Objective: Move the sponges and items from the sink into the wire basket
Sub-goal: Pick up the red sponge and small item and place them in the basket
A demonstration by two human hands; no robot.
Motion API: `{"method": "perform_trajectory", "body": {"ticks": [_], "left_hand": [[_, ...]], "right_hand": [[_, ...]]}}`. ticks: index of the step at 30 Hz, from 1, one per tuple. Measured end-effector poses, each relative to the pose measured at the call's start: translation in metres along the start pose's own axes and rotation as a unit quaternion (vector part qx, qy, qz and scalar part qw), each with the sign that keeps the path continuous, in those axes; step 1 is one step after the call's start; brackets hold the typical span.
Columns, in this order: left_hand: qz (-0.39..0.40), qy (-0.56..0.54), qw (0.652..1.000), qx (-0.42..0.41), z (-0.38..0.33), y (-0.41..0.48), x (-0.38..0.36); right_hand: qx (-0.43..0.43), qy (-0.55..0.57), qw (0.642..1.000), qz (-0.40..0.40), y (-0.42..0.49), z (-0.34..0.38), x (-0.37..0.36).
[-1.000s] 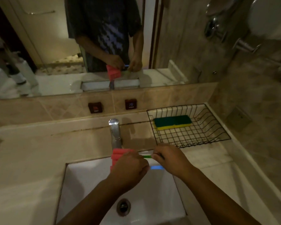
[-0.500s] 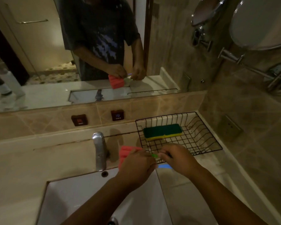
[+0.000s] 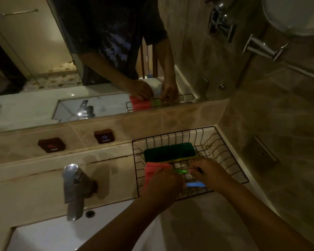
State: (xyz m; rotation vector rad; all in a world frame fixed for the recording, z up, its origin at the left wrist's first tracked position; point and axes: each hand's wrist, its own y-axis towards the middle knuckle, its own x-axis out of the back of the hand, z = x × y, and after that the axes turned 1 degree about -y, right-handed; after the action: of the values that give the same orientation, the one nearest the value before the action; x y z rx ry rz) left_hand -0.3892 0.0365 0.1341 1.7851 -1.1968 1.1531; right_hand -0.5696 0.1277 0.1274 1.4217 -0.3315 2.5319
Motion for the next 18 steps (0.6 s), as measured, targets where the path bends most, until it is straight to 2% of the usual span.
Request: {"method": "perform_trajectory", "body": {"ticks": [9,13,18], "left_hand": [[0.062,0.055,0.997,-0.009,0.020,0.029,-0.041],[0.083,0.004,0.995,0.046,0.027,0.034,-0.046],[0.147,-0.025,0.984,0.101,0.031,0.039,-0.057]], "right_hand": [[-0.006,-0.045,0.998,0.044,0.038,-0.042,-0.017],[-0.006,-0.022,0.995,0.093,0.052,-0.050,-0.031],[-0.011,-0.006,0.991,0.136,0.067,-0.057,-0.043]]}}
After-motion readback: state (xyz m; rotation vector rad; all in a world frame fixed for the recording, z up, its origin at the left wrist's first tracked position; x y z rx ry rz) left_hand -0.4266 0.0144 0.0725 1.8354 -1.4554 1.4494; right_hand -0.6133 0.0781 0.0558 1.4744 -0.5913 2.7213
